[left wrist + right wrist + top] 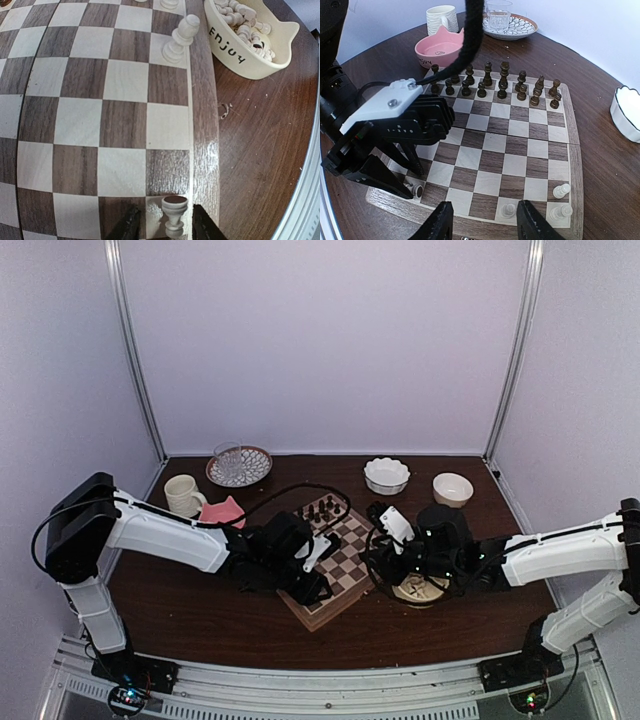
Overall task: Set up the chess pieces on the board
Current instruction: Place the pawn on the chessboard, then adjust the pawn on the chessboard, then pick up the pawn from the chessboard, then pass from the left arm to the right
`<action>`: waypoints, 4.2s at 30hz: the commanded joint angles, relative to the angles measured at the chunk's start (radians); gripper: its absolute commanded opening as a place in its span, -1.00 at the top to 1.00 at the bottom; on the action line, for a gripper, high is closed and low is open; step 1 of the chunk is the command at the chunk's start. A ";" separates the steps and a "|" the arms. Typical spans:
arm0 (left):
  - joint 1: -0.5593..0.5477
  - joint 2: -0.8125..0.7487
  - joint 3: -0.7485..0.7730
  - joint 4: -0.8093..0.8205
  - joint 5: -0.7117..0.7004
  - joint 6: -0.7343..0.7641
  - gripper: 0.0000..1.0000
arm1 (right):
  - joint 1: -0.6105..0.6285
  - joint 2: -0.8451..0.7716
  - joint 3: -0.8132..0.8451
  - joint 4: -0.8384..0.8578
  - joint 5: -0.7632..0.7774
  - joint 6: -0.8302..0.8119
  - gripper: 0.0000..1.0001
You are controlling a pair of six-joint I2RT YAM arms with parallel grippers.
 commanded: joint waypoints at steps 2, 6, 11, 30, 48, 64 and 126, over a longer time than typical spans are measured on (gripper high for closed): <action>0.004 -0.030 -0.007 -0.003 -0.003 0.029 0.30 | 0.009 -0.011 0.009 0.018 -0.011 -0.006 0.08; -0.001 -0.029 0.000 -0.020 -0.027 0.036 0.40 | 0.010 -0.009 0.010 0.017 -0.017 -0.007 0.08; -0.003 -0.025 0.007 -0.033 -0.051 0.040 0.51 | 0.013 -0.022 -0.004 0.037 -0.042 -0.012 0.08; -0.003 -0.103 -0.047 -0.015 -0.198 0.000 0.61 | 0.088 0.051 0.049 0.001 -0.077 -0.091 0.08; -0.003 -0.069 -0.007 -0.073 -0.209 -0.002 0.52 | 0.123 0.080 0.077 -0.025 -0.069 -0.118 0.08; -0.003 -0.034 0.025 -0.112 -0.209 -0.005 0.50 | 0.124 0.088 0.083 -0.027 -0.066 -0.116 0.07; -0.002 -0.104 0.044 -0.124 0.008 0.010 0.79 | 0.320 0.292 0.096 0.078 0.285 -0.796 -0.22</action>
